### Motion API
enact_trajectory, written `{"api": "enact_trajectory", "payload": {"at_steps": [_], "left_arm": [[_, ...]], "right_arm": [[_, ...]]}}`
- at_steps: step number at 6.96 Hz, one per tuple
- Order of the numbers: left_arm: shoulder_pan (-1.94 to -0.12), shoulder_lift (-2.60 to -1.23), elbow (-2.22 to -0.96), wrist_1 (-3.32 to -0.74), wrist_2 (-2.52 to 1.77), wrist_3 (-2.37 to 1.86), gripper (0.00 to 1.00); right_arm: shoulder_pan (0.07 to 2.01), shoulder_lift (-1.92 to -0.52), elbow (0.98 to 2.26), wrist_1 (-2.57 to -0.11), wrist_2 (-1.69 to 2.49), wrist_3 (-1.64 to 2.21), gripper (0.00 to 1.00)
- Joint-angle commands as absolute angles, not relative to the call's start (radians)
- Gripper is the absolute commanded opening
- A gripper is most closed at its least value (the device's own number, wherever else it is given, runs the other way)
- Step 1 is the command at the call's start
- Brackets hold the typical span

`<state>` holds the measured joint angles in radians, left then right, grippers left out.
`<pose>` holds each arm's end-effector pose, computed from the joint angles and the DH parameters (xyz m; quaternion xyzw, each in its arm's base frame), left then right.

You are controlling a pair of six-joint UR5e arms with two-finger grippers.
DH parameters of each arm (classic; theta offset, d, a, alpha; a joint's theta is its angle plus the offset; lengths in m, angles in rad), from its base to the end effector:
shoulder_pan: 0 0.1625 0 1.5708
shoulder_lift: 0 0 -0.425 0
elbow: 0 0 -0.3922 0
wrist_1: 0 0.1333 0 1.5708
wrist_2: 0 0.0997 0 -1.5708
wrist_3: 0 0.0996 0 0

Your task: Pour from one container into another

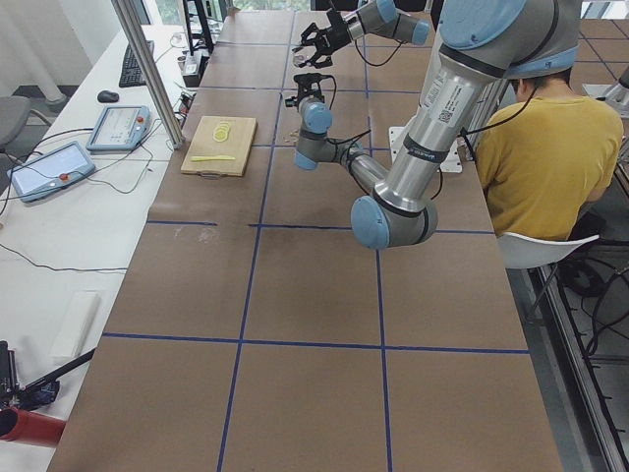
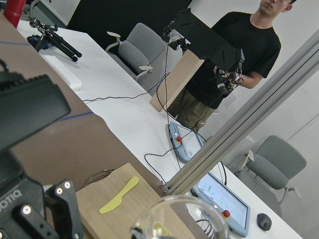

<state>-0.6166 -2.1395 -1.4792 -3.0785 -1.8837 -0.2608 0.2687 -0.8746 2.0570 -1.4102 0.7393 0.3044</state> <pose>0.4497 -0.4445 0.2111 0.6305 0.5421 0.3062 0.4635 -0.4358 -0.3346 0.0436 0.6227 -0.1900 -0.1220 0.7491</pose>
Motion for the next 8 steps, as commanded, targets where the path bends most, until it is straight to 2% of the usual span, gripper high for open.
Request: {"api": "enact_trajectory", "payload": {"at_steps": [1, 3, 5, 8], "left_arm": [[-0.617, -2.138, -1.48, -3.079, -1.884, -0.261, 0.0], [-0.618, -2.138, -1.483, -3.079, -1.884, -0.261, 0.0], [-0.618, -2.138, -1.483, -3.079, -1.882, -0.262, 0.0], [-0.618, -2.138, -1.483, -3.077, -1.882, -0.262, 0.0]], "right_arm": [[0.302, -0.926, 2.118, -1.397, 0.811, 0.519, 0.0], [0.38, -1.023, 2.199, -1.397, 0.95, 0.669, 0.0], [0.436, -1.138, 2.201, -1.379, 1.005, 0.776, 0.0], [0.433, -1.479, 2.166, -0.982, 0.997, 0.847, 0.0]]}}
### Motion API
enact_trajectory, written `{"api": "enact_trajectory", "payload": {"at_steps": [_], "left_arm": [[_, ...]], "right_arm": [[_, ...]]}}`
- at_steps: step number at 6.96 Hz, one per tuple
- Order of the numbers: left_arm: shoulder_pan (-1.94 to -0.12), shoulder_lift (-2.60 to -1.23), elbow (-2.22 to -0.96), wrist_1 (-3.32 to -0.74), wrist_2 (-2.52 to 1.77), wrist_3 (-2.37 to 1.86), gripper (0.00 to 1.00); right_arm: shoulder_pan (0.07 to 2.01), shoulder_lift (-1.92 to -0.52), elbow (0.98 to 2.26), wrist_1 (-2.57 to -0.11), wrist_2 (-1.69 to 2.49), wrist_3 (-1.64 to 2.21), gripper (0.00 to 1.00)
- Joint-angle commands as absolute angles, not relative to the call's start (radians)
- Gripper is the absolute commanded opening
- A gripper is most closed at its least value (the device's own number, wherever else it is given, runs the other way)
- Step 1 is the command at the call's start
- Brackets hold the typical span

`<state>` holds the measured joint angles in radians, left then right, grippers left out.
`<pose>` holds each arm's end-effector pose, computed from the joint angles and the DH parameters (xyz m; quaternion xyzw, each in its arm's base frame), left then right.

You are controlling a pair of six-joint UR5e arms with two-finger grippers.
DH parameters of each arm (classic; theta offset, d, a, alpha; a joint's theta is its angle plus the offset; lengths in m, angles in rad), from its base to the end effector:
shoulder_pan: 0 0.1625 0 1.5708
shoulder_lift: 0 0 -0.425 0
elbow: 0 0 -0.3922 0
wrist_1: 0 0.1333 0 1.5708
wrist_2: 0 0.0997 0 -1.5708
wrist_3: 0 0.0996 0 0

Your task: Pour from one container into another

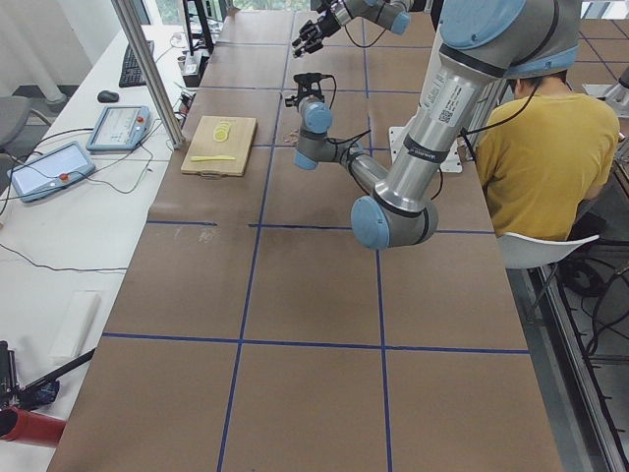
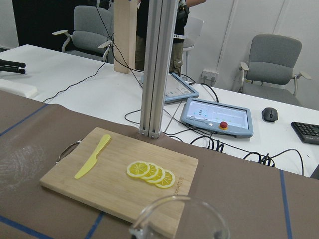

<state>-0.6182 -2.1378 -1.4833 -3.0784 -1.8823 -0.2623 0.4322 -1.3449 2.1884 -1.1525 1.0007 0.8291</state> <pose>0.4478 -0.4446 0.2105 0.6314 0.5420 0.3047 0.4633 -0.3449 -0.3651 0.2143 0.5026 -0.3456 0.0445 0.7912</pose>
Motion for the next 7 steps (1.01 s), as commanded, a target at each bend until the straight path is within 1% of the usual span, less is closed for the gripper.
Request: {"api": "enact_trajectory", "payload": {"at_steps": [1, 2, 4, 5, 6, 7], "left_arm": [[-0.618, -2.138, -1.483, -3.077, -1.882, -0.262, 0.0], [-0.618, -2.138, -1.483, -3.077, -1.882, -0.262, 0.0], [-0.618, -2.14, -1.483, -3.076, -1.882, -0.262, 0.0], [-0.618, -2.14, -1.483, -3.076, -1.882, -0.262, 0.0], [-0.618, -2.14, -1.483, -3.076, -1.882, -0.262, 0.0], [-0.618, -2.138, -1.483, -3.076, -1.882, -0.262, 0.0]], "right_arm": [[0.433, -1.532, 2.101, -0.844, 0.985, 0.895, 0.0], [0.431, -1.546, 2.039, -0.778, 0.964, 0.949, 0.0], [0.422, -1.609, 1.988, -0.769, 0.871, 1.035, 0.0], [0.387, -1.638, 1.952, -0.735, 0.823, 1.048, 0.06], [0.352, -1.638, 1.859, -0.632, 0.766, 1.075, 0.18], [0.327, -1.638, 1.786, -0.558, 0.727, 1.075, 0.26]]}}
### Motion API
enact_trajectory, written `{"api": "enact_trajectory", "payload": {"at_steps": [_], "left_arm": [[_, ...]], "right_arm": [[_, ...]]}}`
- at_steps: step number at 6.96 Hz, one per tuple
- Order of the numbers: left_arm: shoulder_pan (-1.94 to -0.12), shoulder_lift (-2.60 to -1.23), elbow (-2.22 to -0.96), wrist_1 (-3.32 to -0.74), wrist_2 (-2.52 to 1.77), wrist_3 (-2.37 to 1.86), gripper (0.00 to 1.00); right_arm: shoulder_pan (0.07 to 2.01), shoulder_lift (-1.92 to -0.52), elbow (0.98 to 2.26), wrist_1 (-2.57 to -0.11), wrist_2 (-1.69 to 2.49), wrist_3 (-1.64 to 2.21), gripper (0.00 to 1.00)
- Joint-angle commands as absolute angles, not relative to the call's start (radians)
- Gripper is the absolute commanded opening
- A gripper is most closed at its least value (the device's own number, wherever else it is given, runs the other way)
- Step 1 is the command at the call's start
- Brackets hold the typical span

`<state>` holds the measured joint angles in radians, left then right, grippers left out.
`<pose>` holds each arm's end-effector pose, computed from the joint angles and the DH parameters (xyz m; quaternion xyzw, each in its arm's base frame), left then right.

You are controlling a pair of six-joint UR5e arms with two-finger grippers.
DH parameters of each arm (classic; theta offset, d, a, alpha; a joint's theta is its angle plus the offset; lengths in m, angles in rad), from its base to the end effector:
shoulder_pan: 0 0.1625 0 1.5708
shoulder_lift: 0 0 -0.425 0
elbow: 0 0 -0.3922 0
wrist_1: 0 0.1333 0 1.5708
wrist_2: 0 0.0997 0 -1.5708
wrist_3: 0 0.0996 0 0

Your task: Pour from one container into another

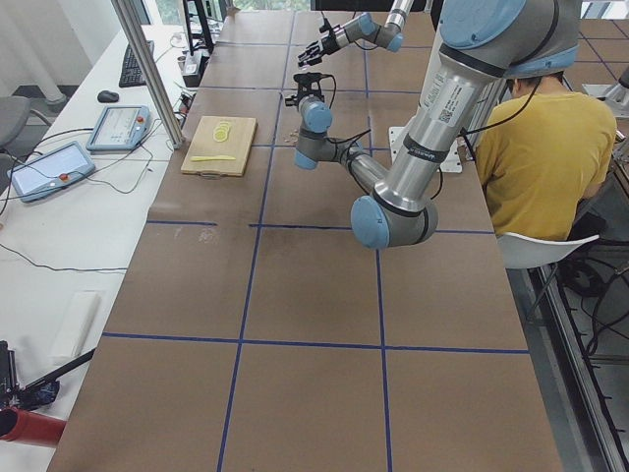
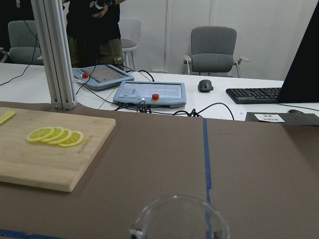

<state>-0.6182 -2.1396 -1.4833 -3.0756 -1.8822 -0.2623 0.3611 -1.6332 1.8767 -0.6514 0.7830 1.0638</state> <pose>0.4482 -0.4449 0.2095 0.6312 0.5419 0.3048 0.4638 -0.3566 -0.3526 0.4285 0.5043 -0.3253 0.1540 0.7850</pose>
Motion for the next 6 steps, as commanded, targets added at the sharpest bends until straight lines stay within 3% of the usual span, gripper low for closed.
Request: {"api": "enact_trajectory", "payload": {"at_steps": [1, 6], "left_arm": [[-0.62, -2.14, -1.483, -3.076, -1.882, -0.262, 0.0], [-0.621, -2.138, -1.483, -3.077, -1.882, -0.261, 0.0]], "right_arm": [[0.296, -1.637, 1.745, -0.528, 0.691, 1.078, 0.3], [0.212, -1.631, 1.542, -0.327, 0.577, 1.124, 0.41]]}}
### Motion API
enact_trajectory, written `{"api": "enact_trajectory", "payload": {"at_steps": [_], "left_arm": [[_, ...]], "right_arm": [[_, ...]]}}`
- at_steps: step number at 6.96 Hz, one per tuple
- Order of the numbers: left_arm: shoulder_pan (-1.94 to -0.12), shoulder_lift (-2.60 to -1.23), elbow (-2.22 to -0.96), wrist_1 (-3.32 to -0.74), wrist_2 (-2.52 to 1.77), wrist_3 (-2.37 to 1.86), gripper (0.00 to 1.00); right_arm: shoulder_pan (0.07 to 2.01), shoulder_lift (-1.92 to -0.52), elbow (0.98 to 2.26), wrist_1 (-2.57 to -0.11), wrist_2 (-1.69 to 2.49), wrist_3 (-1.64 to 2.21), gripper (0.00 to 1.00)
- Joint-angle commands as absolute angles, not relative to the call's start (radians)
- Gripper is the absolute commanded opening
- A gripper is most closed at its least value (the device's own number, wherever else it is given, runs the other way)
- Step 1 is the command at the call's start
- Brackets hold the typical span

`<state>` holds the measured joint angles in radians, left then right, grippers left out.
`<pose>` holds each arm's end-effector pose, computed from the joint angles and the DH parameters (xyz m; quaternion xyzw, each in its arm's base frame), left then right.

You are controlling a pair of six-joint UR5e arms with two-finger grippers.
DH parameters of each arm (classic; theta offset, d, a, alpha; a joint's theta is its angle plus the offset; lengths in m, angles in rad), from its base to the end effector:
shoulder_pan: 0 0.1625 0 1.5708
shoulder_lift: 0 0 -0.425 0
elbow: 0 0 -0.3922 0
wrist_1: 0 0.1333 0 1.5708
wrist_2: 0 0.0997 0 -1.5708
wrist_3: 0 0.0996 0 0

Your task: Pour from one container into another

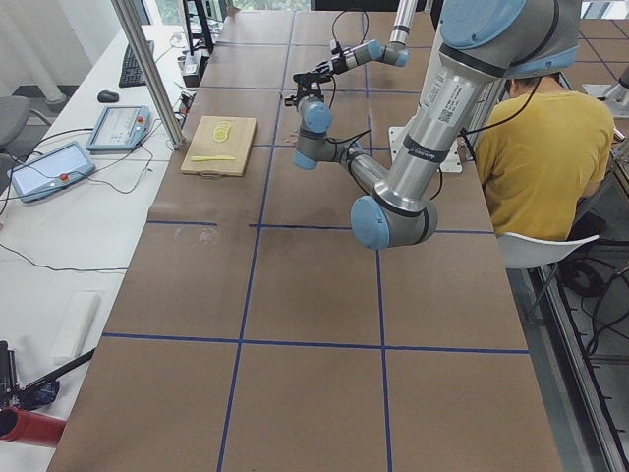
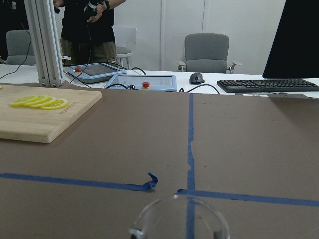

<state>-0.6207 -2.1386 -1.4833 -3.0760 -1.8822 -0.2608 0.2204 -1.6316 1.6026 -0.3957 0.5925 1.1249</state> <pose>0.4470 -0.4459 0.2101 0.6321 0.5406 0.3046 0.4642 -0.3997 -0.3108 0.5302 0.5296 -0.3232 0.1697 0.7657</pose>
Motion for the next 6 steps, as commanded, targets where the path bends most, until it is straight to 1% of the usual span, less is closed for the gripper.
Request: {"api": "enact_trajectory", "payload": {"at_steps": [1, 3, 4, 6], "left_arm": [[-0.62, -2.137, -1.483, -3.077, -1.882, -0.261, 0.0], [-0.62, -2.137, -1.483, -3.077, -1.884, -0.261, 0.0], [-0.62, -2.137, -1.483, -3.077, -1.884, -0.261, 0.0], [-0.621, -2.137, -1.483, -3.077, -1.884, -0.261, 0.0]], "right_arm": [[0.21, -1.631, 1.511, -0.304, 0.574, 1.124, 0.42], [0.206, -1.628, 1.506, -0.304, 0.569, 1.124, 0.51], [0.203, -1.625, 1.506, -0.305, 0.562, 1.124, 0.52], [0.193, -1.623, 1.506, -0.305, 0.552, 1.124, 0.6]]}}
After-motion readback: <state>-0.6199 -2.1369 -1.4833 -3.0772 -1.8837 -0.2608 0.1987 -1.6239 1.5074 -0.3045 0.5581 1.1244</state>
